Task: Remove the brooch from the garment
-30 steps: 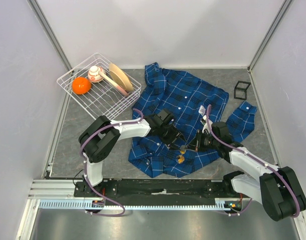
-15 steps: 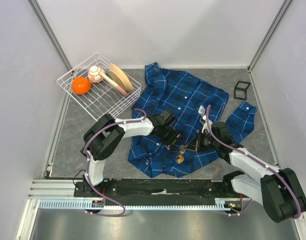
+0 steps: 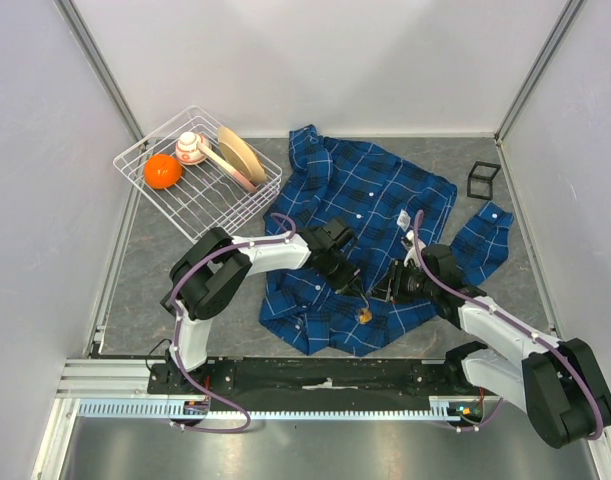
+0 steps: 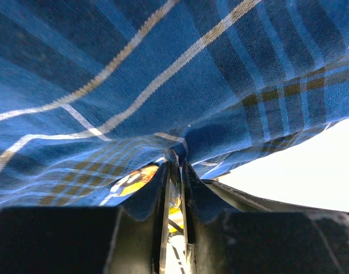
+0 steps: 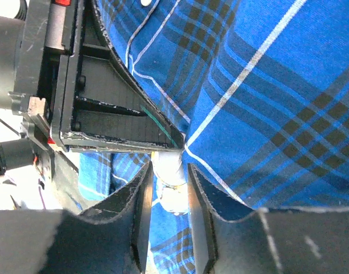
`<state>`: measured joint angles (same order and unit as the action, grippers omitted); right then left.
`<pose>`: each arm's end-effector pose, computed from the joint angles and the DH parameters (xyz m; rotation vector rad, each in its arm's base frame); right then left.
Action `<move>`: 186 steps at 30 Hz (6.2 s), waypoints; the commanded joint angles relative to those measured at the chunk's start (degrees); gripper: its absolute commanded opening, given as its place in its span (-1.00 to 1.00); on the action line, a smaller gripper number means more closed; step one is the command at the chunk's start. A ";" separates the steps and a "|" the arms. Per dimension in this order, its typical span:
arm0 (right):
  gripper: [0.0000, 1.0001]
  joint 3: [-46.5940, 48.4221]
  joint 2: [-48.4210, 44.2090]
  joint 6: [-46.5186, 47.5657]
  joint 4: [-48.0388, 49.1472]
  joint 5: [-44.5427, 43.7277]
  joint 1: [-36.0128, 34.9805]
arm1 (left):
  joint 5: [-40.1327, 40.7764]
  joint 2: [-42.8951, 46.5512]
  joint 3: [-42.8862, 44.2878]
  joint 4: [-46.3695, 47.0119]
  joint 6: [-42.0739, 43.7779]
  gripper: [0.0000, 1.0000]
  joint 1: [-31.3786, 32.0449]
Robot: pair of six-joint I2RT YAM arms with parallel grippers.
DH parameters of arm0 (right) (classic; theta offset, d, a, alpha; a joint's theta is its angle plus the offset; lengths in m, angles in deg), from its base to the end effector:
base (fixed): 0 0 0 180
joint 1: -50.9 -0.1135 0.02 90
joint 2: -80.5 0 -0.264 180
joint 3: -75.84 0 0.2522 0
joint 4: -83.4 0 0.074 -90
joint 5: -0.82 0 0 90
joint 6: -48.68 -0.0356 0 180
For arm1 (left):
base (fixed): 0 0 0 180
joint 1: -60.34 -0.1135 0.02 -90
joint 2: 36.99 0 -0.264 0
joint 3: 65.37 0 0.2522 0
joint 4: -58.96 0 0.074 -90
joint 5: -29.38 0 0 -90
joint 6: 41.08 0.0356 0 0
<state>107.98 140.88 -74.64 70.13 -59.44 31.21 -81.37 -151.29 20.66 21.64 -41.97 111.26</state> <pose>0.1732 0.0807 0.1541 -0.0002 2.4156 1.0520 0.2393 -0.3147 0.1370 0.8664 -2.7120 0.7519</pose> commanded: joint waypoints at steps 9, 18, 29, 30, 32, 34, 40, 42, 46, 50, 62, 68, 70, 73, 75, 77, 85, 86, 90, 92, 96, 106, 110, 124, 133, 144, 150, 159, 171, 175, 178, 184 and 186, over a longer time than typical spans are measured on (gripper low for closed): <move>-0.29 2.20 -2.73 -4.39 -0.40 -3.72 1.49 | 12.92 3.47 3.85 -2.82 16.69 -0.78 1.20; -0.57 1.93 0.44 -1.40 0.03 0.67 1.40 | 12.67 7.60 -3.35 10.89 23.82 -0.86 1.99; -0.68 0.53 2.20 -1.57 3.02 4.36 1.05 | 11.17 8.48 -6.70 17.66 24.09 -0.43 2.17; -0.69 0.44 2.29 -1.57 3.28 4.37 1.05 | 11.26 8.57 -6.88 18.01 24.27 -0.40 2.17; -0.71 0.26 2.55 -1.57 3.55 4.28 0.79 | 11.44 9.18 -7.49 18.71 24.36 -0.40 2.08; -0.73 0.00 2.81 -1.66 3.99 4.19 0.70 | 11.35 9.18 -7.76 19.24 24.45 -0.40 2.17; -0.77 -0.44 3.96 -2.19 5.48 4.89 0.35 | 10.12 8.57 -7.93 20.47 24.71 -0.56 2.35; -0.77 -0.53 3.61 -2.80 4.61 3.85 0.35 | 10.12 8.66 -8.20 20.47 24.89 -0.63 2.43; -0.76 -0.79 0.71 -4.73 3.02 -1.16 0.35 | 10.99 9.53 -8.81 20.65 26.72 -0.96 2.61; -0.76 -1.14 1.84 -5.79 5.39 0.23 0.43 | 10.73 9.89 -9.08 20.65 27.52 -0.86 2.61; -0.78 -0.71 6.07 -3.68 7.33 3.92 -0.62 | 10.82 10.68 -9.60 20.30 26.65 -0.10 2.70; -0.78 0.00 6.51 -3.07 6.98 4.45 -1.50 | 10.12 8.57 -8.46 18.11 24.71 -0.25 2.70; -0.79 0.09 6.33 -3.33 7.07 4.10 -1.50 | 10.38 8.48 -8.46 17.57 24.62 -0.28 2.70; -0.78 0.26 6.50 -3.42 7.15 4.10 -1.59 | 10.03 8.22 -8.37 17.49 24.89 -0.36 2.70; -0.79 0.17 6.77 -3.50 7.42 4.10 -1.50 | 9.77 7.87 -8.20 17.49 25.32 -0.37 2.70; -0.79 0.35 7.21 -3.42 7.68 4.28 -1.68 | 9.50 7.69 -8.11 17.40 25.50 -0.36 2.79; -0.79 1.32 7.30 -3.50 7.07 4.37 -1.76 | 10.82 6.99 -6.97 15.82 28.40 -0.37 3.14; -0.79 1.49 7.03 -3.42 6.89 4.37 -1.85 | 11.08 6.90 -6.71 15.12 28.66 -0.36 3.22; -0.79 1.67 6.33 -3.24 6.28 3.75 -1.85 | 11.52 6.37 -6.26 14.85 30.24 -0.35 3.49; -0.79 1.58 6.16 -3.33 6.10 3.58 -1.76 | 11.70 6.20 -6.26 14.76 30.34 -0.36 3.58; -0.78 1.40 5.45 -2.98 5.49 2.70 -1.76 | 12.05 6.11 -6.18 14.67 30.95 -0.51 3.84; -0.70 1.67 2.46 -3.50 1.18 -6.09 -1.85 | 16.97 7.69 -4.60 12.31 34.29 -0.78 5.59; -0.70 2.46 4.22 -3.07 1.44 -5.48 -1.85 | 18.55 7.78 -3.98 11.69 34.82 -0.86 6.56; -0.75 0.79 7.47 -5.70 6.88 -1.88 -1.85 | 21.97 8.39 -3.54 10.81 34.64 -0.96 8.50; -0.84 -1.58 7.83 -8.43 9.62 0.15 -1.76 | 23.39 8.83 -3.45 10.54 33.94 -0.97 8.76; -0.97 -2.64 6.94 -8.16 8.56 -1.08 -1.85 | 23.74 9.18 -3.45 10.37 33.59 -0.97 8.85; -1.00 -3.17 9.40 -9.04 12.51 0.76 -1.85 | 22.60 9.18 -2.84 10.28 33.32 -0.97 8.85; -1.00 -3.87 14.32 -9.40 18.84 4.27 -1.76 | 17.78 8.66 -3.71 13.61 31.30 -0.96 8.67; -1.00 2.64 16.70 2.47 9.08 3.22 -4.40 | 10.31 5.94 -2.93 17.05 27.96 -0.97 8.50; -1.00 3.07 17.40 2.65 11.63 2.26 -7.91 | 7.57 4.44 -2.40 17.48 26.21 -0.96 8.41; -1.00 2.81 16.53 1.68 14.70 1.11 -8.62 | 7.13 5.04 -3.97 17.83 24.98 -0.96 8.24; -1.00 2.27 14.15 2.46 17.98 2.27 -9.49 | 5.11 5.41 -5.03 17.75 25.41 -0.96 8.06; -1.00 4.48 14.24 5.19 14.12 1.12 -10.11 | 3.71 4.88 -5.03 18.19 25.85 -0.97 7.97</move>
<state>108.94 155.13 -73.04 82.66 -59.31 25.03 -65.66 -145.21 15.31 28.90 -11.57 116.20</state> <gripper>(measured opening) 0.006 0.077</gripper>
